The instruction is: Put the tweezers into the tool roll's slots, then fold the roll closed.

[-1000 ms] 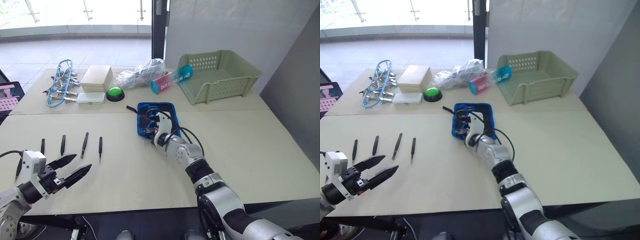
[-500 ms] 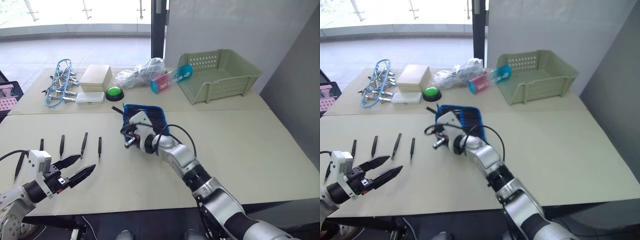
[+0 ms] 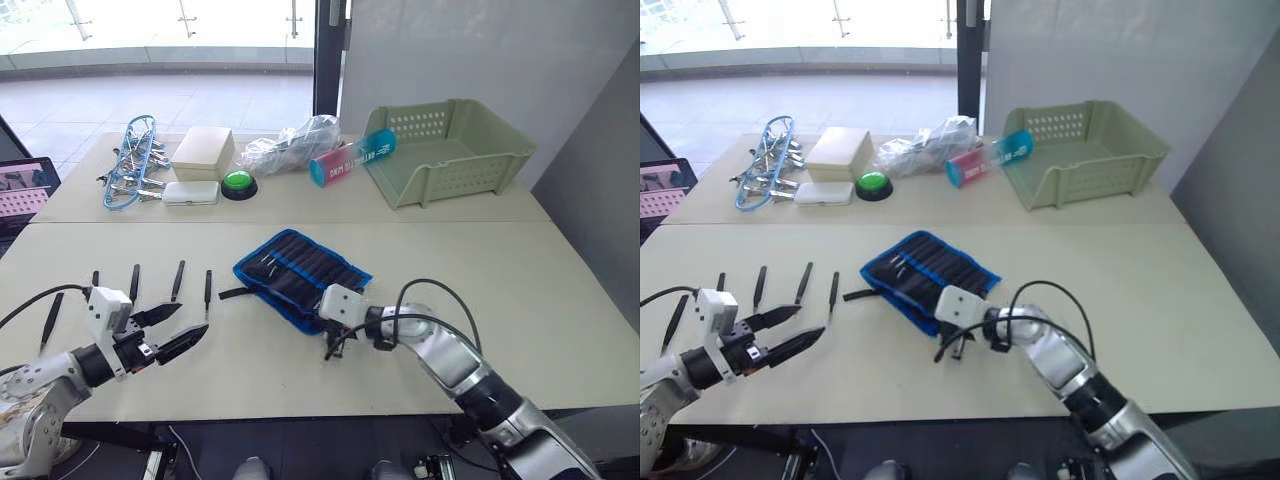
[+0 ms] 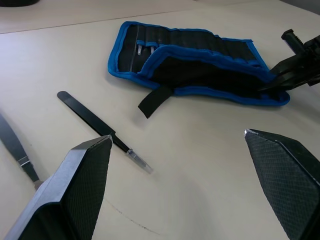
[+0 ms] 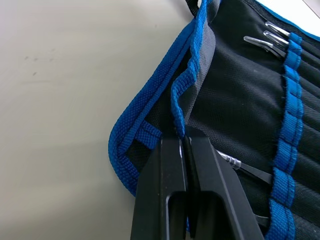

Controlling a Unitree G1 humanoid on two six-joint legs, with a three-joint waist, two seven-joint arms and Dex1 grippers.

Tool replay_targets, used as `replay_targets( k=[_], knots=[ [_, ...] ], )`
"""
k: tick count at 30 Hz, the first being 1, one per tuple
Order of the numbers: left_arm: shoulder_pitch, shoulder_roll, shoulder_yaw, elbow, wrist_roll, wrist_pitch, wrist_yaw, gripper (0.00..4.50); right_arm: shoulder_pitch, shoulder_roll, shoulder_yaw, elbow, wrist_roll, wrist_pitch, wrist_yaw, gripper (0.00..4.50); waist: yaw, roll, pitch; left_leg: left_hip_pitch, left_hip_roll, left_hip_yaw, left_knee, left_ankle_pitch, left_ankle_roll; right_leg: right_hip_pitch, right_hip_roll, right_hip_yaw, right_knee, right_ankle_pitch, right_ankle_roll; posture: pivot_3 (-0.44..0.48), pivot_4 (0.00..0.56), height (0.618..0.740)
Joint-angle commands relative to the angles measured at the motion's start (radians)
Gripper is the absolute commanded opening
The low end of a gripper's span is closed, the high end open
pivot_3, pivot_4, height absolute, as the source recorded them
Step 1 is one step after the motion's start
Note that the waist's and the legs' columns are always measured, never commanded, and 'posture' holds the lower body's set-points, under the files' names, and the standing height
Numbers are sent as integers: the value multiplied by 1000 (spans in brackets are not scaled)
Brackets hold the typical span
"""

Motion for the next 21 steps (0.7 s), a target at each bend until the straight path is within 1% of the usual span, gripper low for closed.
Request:
replay_targets(
  k=[1,4,7,10,12,15,19,21],
  knots=[
    [-64,34,-38,18,20,-33,-58,4500,33,-40,-48,-108,19,-62,67,21,1,0,0,0,0,0,0,0,0,0,0,0,0,0,0,0,150,722],
    [-126,50,-85,57,44,-57,-115,4500,66,-61,-66,-167,30,-42,101,21,1,0,0,0,0,1,0,0,0,0,0,0,-1,0,0,0,150,722],
    [-220,72,-162,123,92,-109,-200,4500,105,-68,-76,-237,55,2,130,21,3,0,0,0,0,1,0,0,0,0,0,0,-1,0,0,0,150,722],
    [-364,90,-274,251,185,-205,-306,4500,136,-57,-70,-286,58,44,133,21,11,0,0,0,0,1,0,0,0,1,0,0,-2,0,0,0,150,722],
    [-421,94,-316,319,226,-251,-351,4500,143,-51,-66,-305,57,63,138,21,11,-1,0,0,0,1,1,0,0,1,0,0,-2,0,0,0,150,722],
    [-558,87,-404,452,311,-367,-443,4500,161,-42,-56,-351,55,104,139,21,13,-1,0,0,0,2,0,0,0,0,0,0,-2,0,0,0,150,722],
    [-681,65,-474,605,380,-499,-540,4500,171,-36,-57,-373,46,137,132,21,14,-1,0,0,0,2,0,0,0,1,0,0,-2,0,0,0,150,722],
    [-726,51,-490,668,398,-542,-571,4500,173,-34,-58,-378,45,146,132,21,16,-1,0,0,0,2,0,0,0,1,0,0,-2,0,0,0,150,722]
  ],
)
